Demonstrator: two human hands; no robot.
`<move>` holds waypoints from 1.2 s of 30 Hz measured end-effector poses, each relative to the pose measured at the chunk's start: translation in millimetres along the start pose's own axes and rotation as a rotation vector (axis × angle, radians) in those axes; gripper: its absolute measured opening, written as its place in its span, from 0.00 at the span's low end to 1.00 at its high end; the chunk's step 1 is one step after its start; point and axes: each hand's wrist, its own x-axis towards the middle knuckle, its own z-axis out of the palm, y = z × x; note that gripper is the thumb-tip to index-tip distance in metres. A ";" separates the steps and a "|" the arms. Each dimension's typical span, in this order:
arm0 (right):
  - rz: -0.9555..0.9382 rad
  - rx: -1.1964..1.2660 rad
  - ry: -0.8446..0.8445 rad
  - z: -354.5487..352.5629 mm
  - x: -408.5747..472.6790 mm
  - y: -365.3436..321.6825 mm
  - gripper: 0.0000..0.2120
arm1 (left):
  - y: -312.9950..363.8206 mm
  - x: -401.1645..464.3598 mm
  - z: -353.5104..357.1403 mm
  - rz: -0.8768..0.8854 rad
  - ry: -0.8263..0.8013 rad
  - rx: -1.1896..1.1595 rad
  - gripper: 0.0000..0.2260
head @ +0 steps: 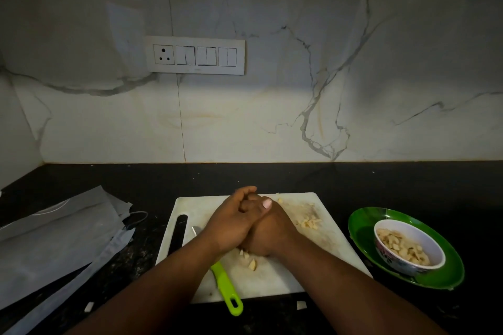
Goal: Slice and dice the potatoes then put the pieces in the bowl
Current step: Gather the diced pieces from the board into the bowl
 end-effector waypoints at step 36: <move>0.644 1.347 0.255 -84.2 -14.8 -23.2 0.05 | 90.7 -7.1 39.5 -0.093 0.216 -0.386 0.28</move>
